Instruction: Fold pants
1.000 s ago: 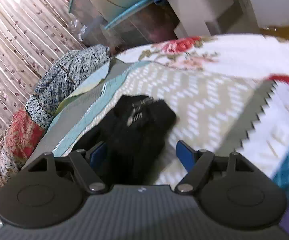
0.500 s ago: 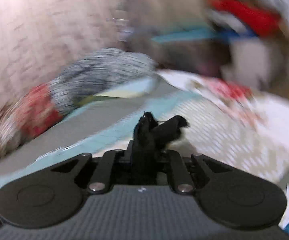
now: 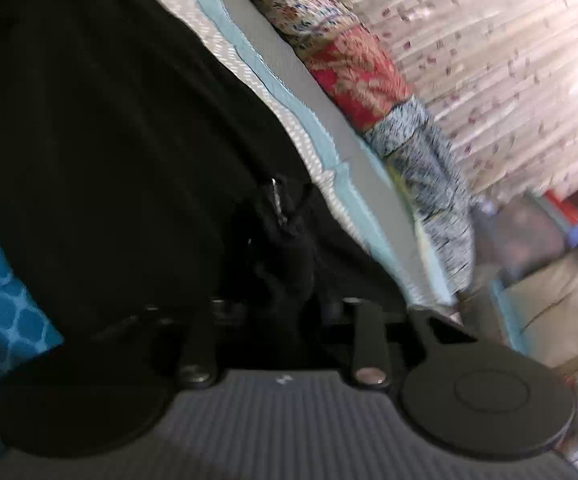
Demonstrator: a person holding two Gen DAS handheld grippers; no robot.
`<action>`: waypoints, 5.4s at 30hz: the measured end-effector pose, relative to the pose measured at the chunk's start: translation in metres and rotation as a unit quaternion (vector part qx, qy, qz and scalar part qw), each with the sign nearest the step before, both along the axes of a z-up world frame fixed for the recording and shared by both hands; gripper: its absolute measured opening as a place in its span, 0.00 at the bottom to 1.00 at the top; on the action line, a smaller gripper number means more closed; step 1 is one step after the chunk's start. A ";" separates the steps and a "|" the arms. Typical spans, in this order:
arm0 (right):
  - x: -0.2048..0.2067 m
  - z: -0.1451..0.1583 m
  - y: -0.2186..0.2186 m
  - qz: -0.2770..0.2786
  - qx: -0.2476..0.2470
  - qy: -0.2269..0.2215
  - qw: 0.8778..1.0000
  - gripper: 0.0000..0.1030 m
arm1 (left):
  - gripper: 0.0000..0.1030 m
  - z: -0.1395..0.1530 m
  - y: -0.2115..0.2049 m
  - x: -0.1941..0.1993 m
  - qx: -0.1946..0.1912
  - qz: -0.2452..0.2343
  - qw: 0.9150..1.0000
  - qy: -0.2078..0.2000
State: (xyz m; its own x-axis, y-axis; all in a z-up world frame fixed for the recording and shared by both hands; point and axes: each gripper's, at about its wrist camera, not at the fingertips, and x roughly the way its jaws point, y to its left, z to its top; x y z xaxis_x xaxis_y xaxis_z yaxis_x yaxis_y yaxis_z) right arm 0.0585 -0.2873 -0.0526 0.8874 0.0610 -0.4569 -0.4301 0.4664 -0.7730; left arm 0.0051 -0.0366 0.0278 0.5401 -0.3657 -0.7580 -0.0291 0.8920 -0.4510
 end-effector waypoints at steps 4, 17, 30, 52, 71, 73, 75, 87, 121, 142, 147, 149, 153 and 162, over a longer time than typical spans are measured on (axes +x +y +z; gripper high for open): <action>-0.023 0.051 -0.013 0.033 0.099 0.027 0.994 0.67 | 0.79 0.003 0.021 -0.012 -0.007 0.024 1.000 -0.002; 0.061 0.027 -0.091 -0.215 0.500 0.237 0.805 0.24 | 0.79 0.022 0.075 -0.069 0.007 0.075 0.997 -0.032; 0.029 0.070 0.053 -0.084 0.520 0.332 0.783 0.28 | 0.96 0.003 0.190 -0.126 -0.002 0.269 0.963 -0.022; 0.051 -0.010 0.232 -0.133 0.543 0.538 0.631 0.12 | 0.39 -0.014 0.159 -0.078 0.030 0.184 0.977 -0.103; 0.032 0.024 0.068 -0.169 0.697 0.437 0.543 0.71 | 0.84 0.024 0.018 -0.052 0.136 -0.077 0.970 -0.185; 0.032 0.025 0.075 -0.154 0.694 0.445 0.545 0.78 | 0.88 0.040 0.047 -0.068 0.102 -0.041 0.974 -0.199; 0.034 0.027 0.082 -0.138 0.691 0.454 0.545 0.81 | 0.88 0.049 0.080 -0.079 0.071 0.008 0.977 -0.200; 0.013 0.038 0.160 -0.093 0.573 0.467 0.667 0.47 | 0.69 0.010 0.145 -0.065 -0.015 0.133 0.985 -0.105; 0.067 0.054 0.097 -0.110 0.536 0.345 0.763 0.44 | 0.81 -0.041 0.040 0.005 0.131 -0.011 0.991 -0.028; 0.058 0.042 0.046 -0.173 0.597 0.319 0.716 0.71 | 0.80 0.000 0.054 -0.010 0.101 0.042 0.993 -0.049; 0.056 0.028 0.079 -0.161 0.562 0.366 0.724 0.44 | 0.73 -0.010 0.025 -0.004 0.146 0.016 0.988 -0.040; 0.046 0.040 0.075 -0.151 0.570 0.343 0.731 0.24 | 0.73 -0.015 0.023 -0.004 0.146 0.013 0.989 -0.033; 0.016 0.063 0.063 -0.147 0.556 0.266 0.774 0.20 | 0.78 -0.015 0.022 -0.005 0.138 0.006 0.990 -0.039; 0.029 0.018 0.031 -0.235 0.589 0.302 0.712 0.49 | 0.77 -0.013 0.013 -0.006 0.159 -0.006 0.986 -0.044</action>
State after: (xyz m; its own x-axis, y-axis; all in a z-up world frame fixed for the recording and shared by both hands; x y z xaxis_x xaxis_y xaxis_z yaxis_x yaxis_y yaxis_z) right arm 0.0876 -0.2559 -0.0350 0.5995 0.4778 -0.6421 -0.1000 0.8407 0.5322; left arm -0.0011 -0.0236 0.0150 0.6058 -0.1238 -0.7859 0.0091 0.9888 -0.1488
